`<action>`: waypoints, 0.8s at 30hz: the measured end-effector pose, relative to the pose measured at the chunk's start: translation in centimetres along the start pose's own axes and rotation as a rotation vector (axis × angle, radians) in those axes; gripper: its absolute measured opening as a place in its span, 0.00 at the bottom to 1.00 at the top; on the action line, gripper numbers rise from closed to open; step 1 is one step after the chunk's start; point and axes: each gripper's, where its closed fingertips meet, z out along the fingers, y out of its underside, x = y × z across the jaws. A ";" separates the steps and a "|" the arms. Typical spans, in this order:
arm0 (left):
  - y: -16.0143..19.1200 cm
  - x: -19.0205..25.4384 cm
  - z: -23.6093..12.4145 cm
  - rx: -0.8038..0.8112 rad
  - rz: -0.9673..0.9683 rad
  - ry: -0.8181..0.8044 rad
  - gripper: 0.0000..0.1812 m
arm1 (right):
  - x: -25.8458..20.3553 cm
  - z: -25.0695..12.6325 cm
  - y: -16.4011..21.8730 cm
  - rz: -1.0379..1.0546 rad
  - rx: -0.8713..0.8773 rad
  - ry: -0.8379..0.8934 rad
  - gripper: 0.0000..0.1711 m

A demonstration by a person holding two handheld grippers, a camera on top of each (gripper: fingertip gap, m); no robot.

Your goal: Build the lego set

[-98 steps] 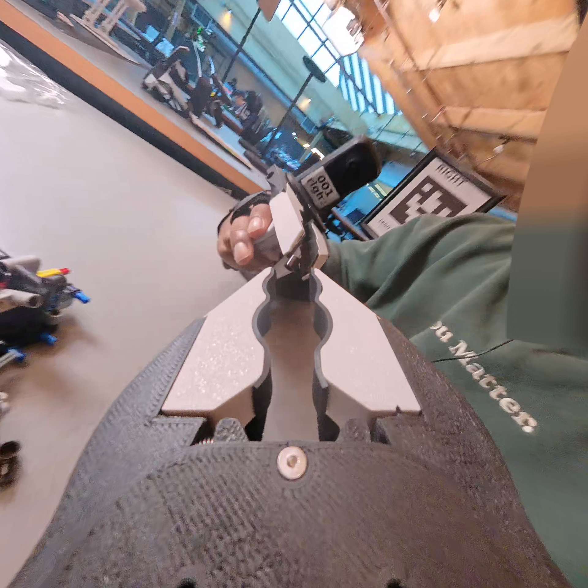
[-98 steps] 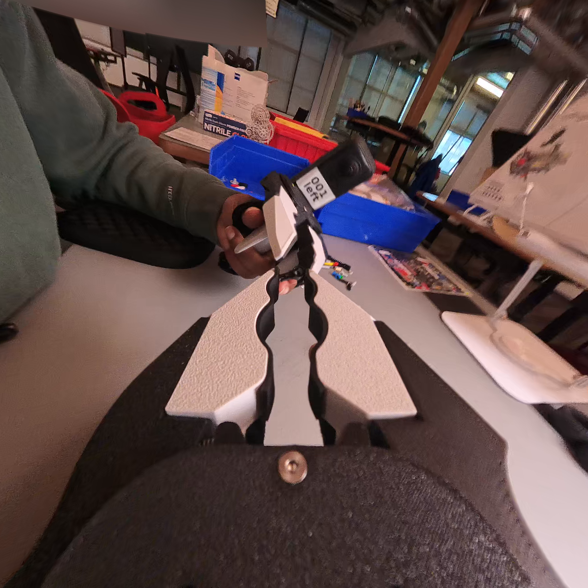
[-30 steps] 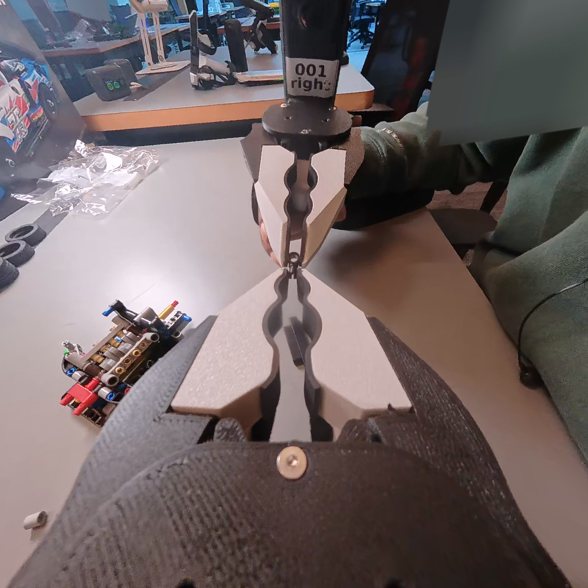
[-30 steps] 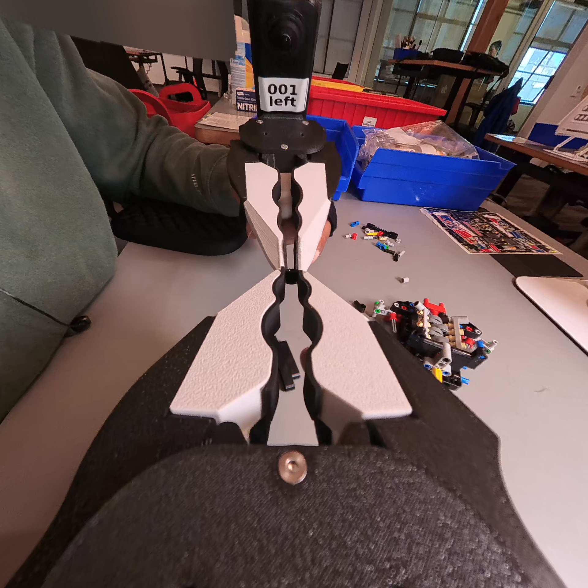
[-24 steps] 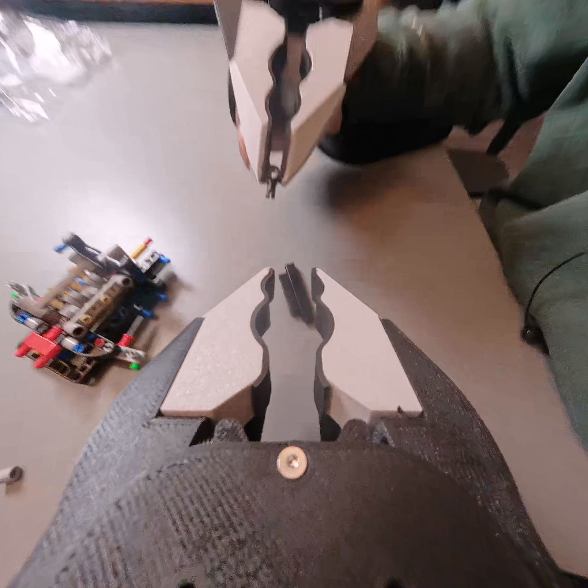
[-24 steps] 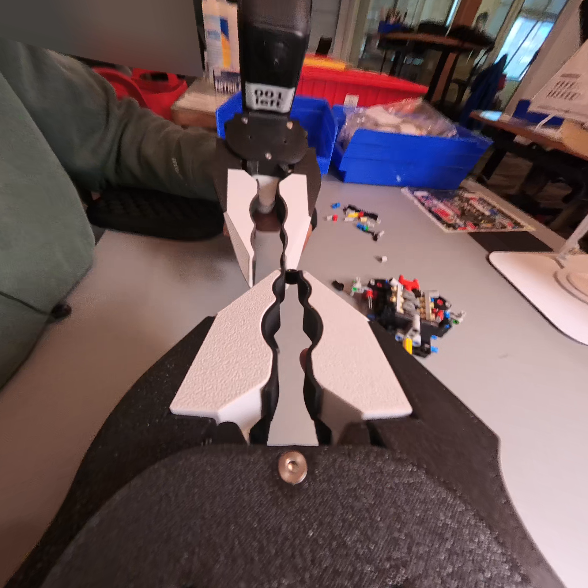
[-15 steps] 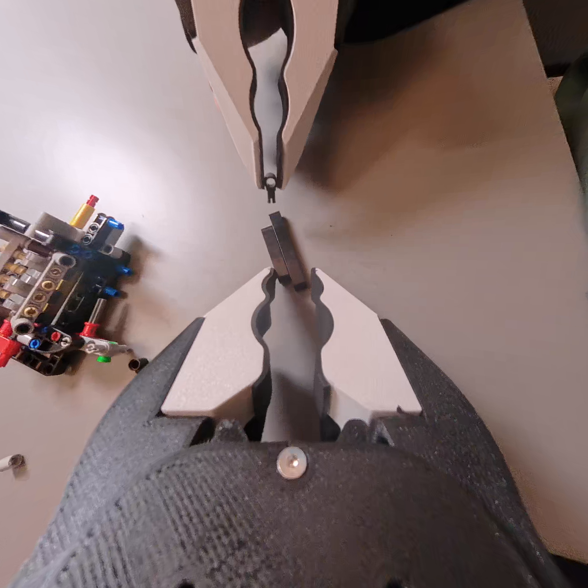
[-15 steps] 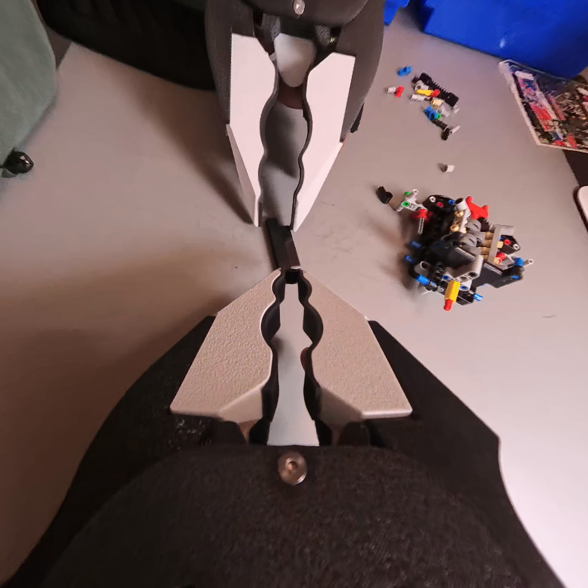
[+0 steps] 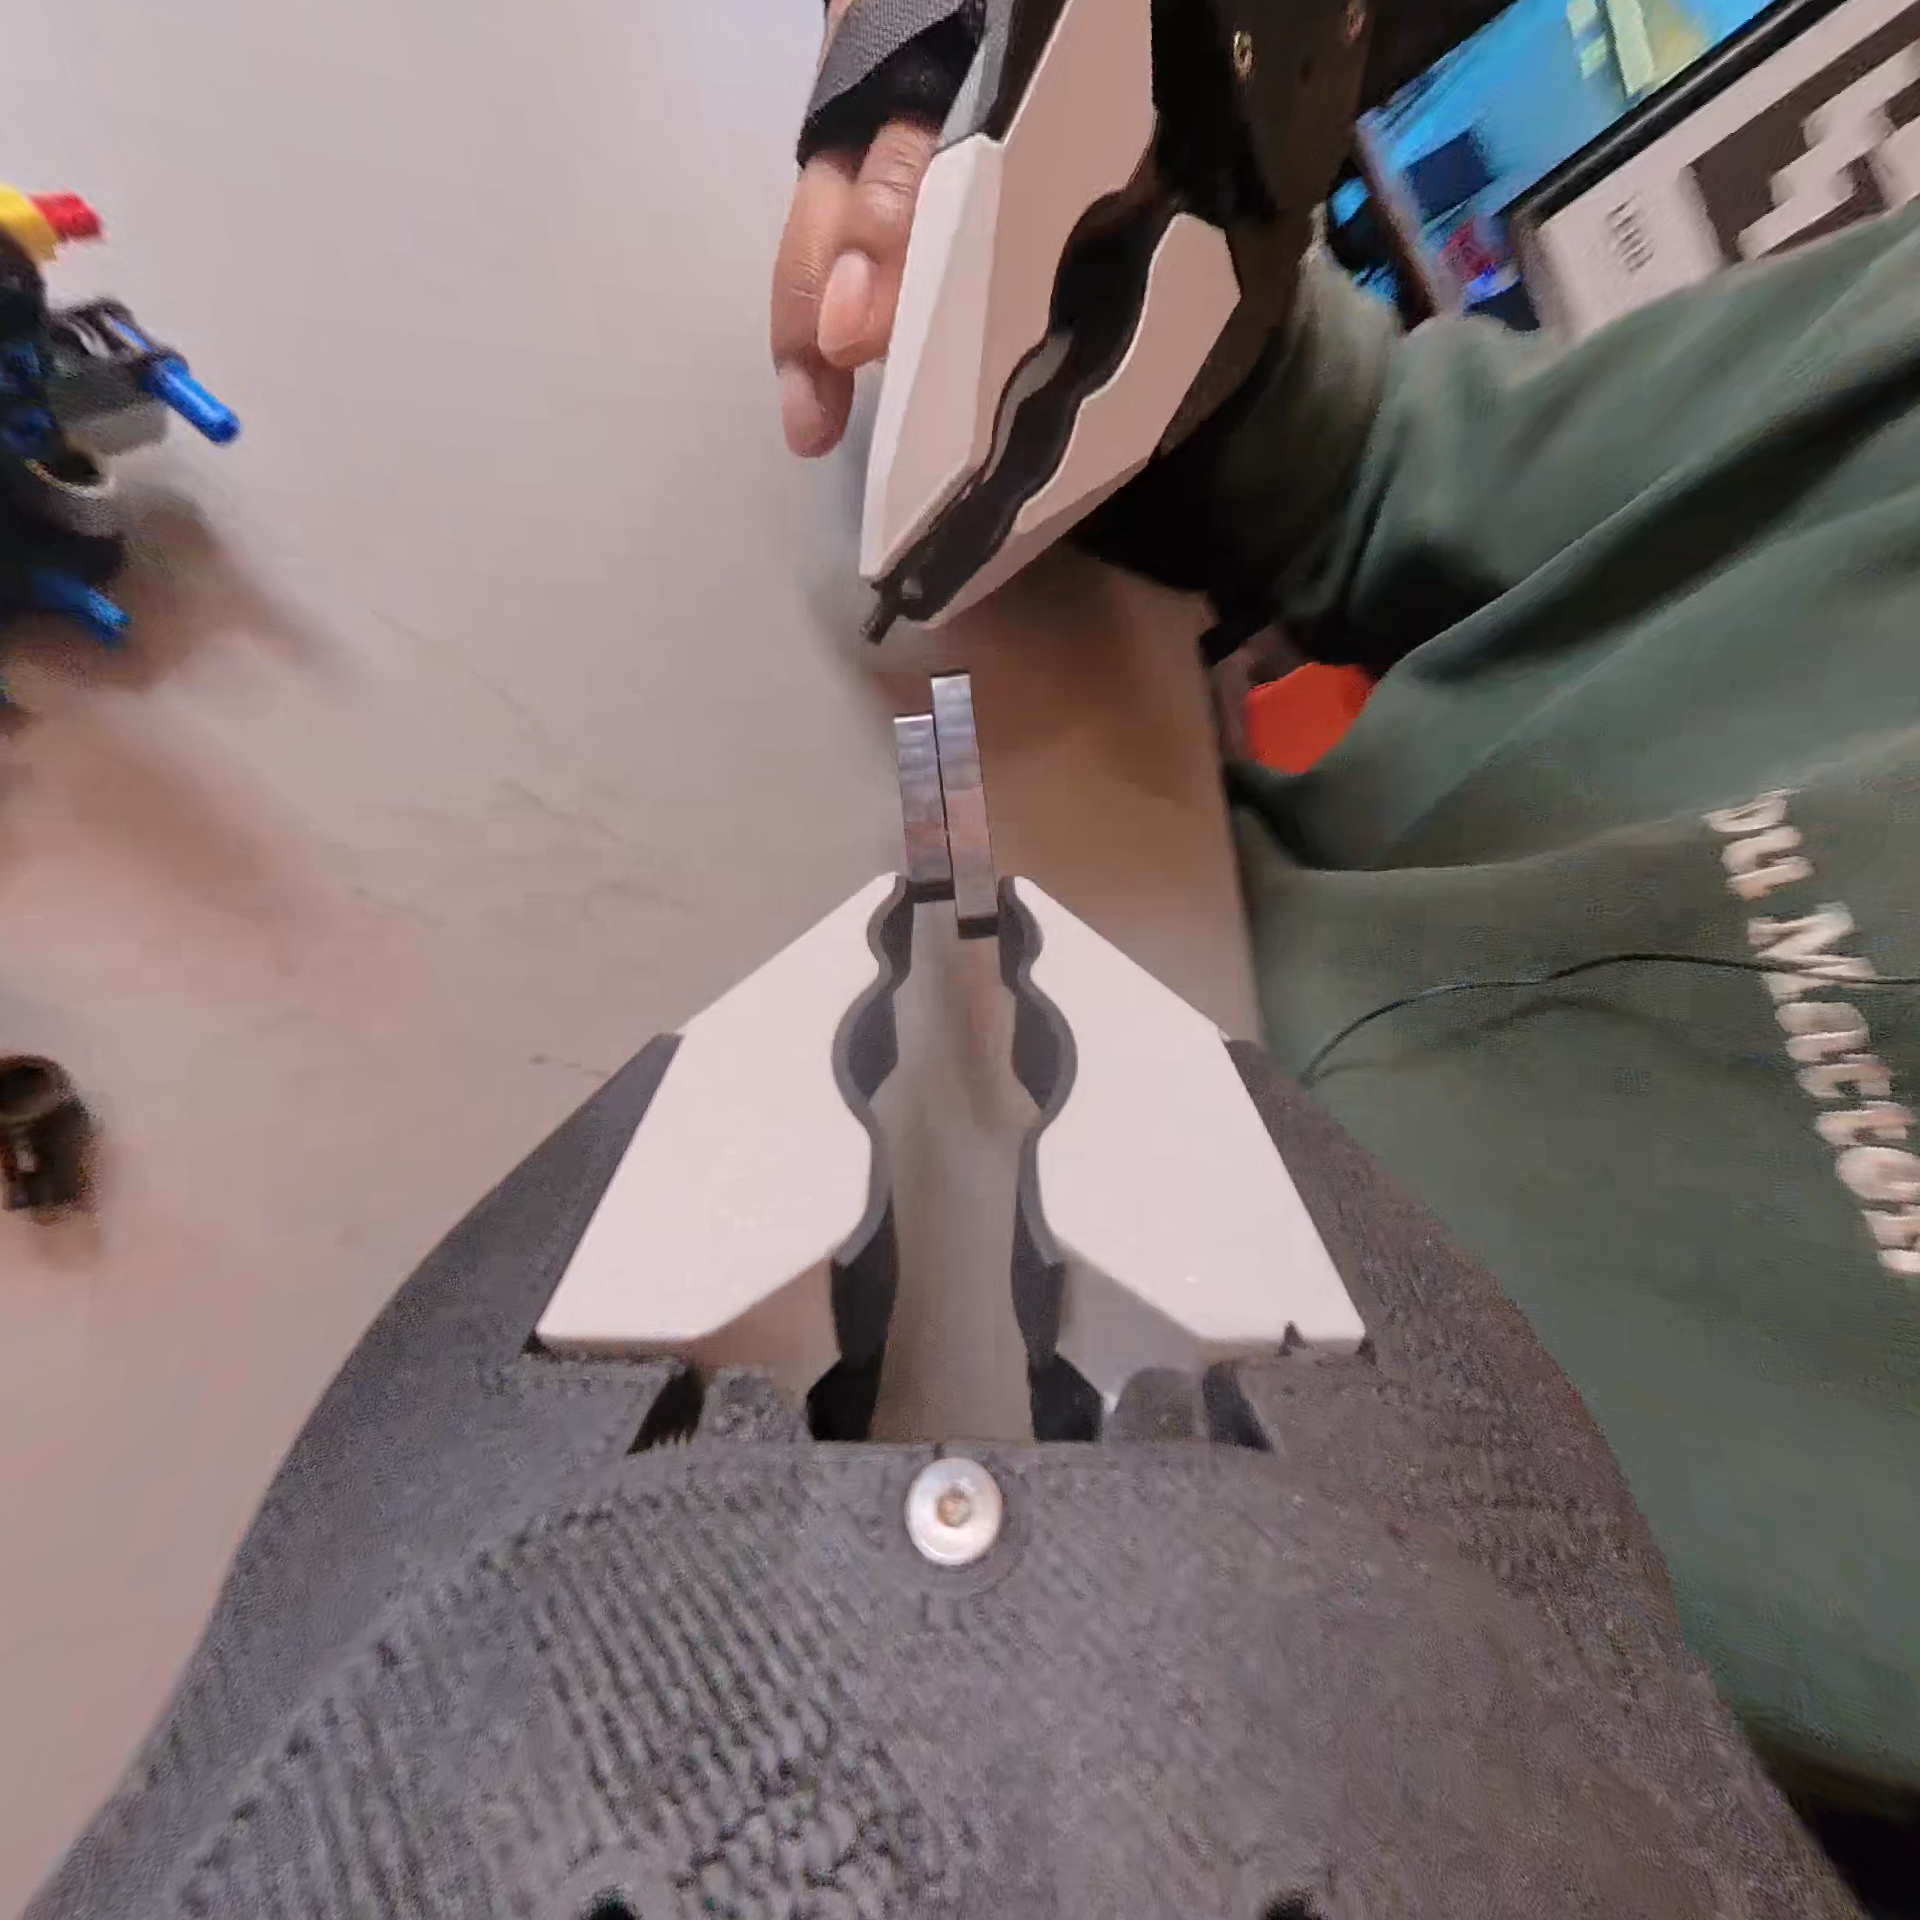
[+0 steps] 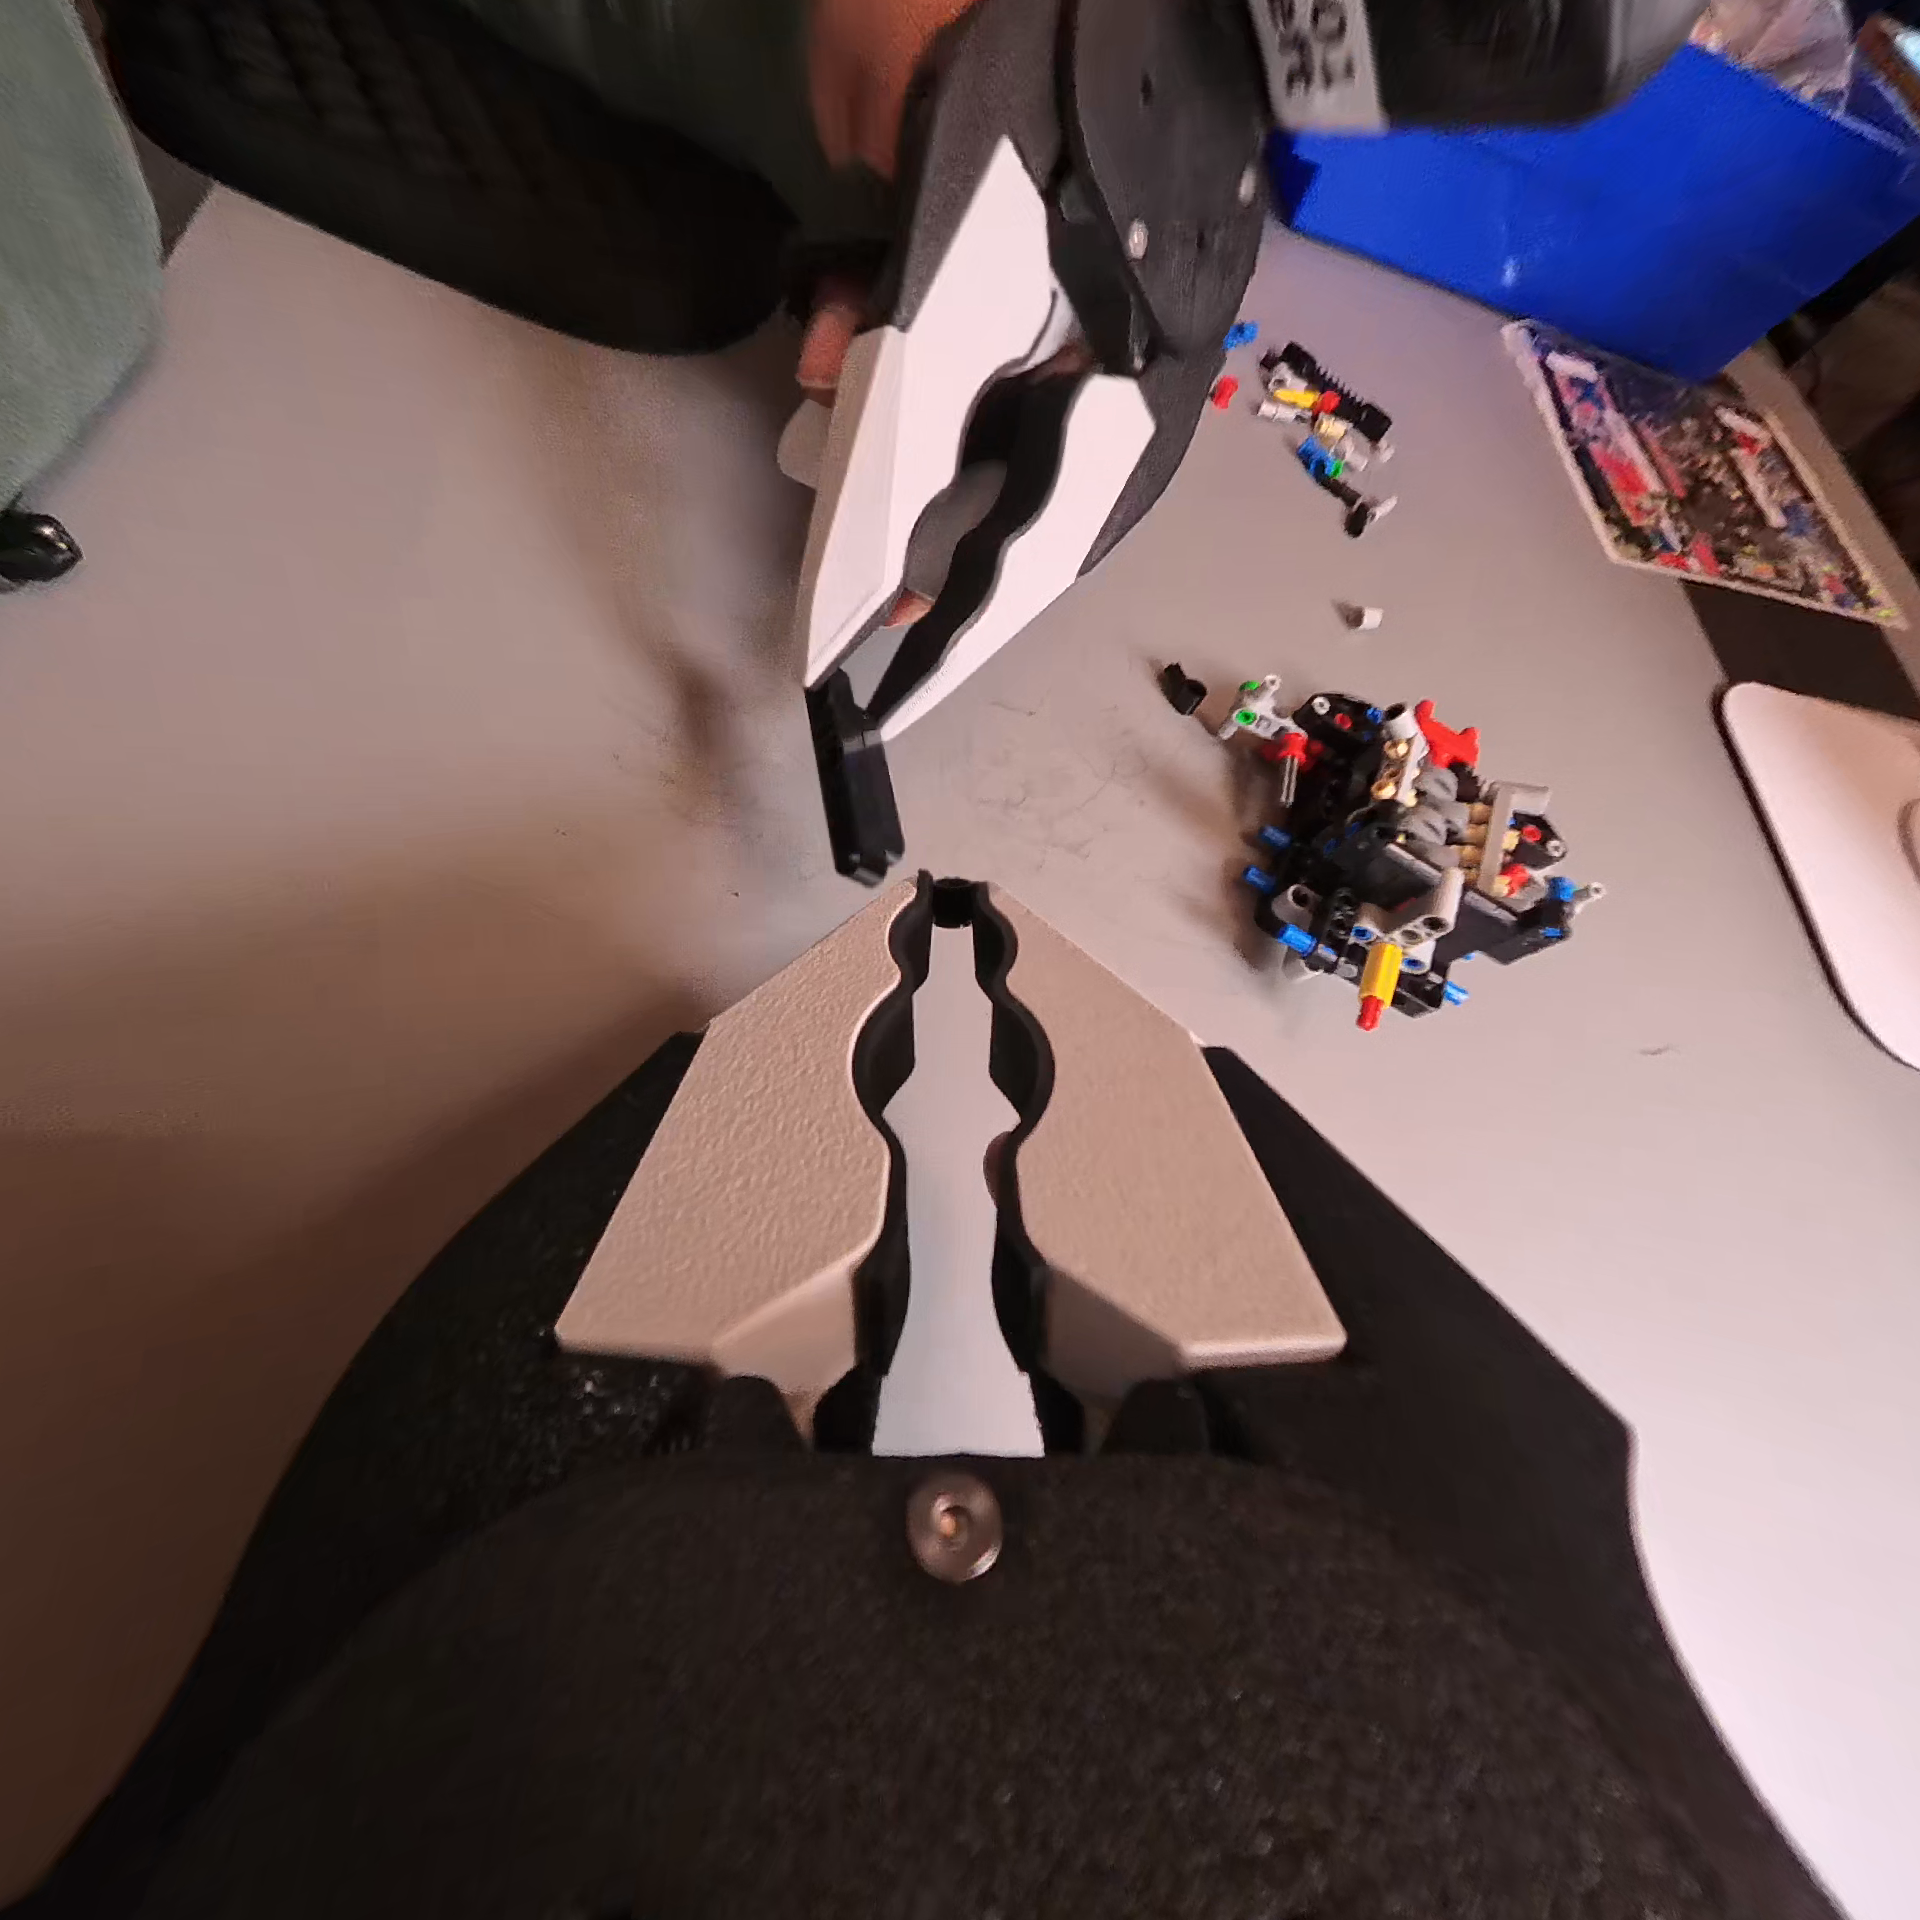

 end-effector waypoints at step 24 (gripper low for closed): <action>0.1 -0.1 0.2 0.011 -0.183 0.087 0.08 | -3.2 1.3 -0.5 -0.103 -0.020 -0.095 0.03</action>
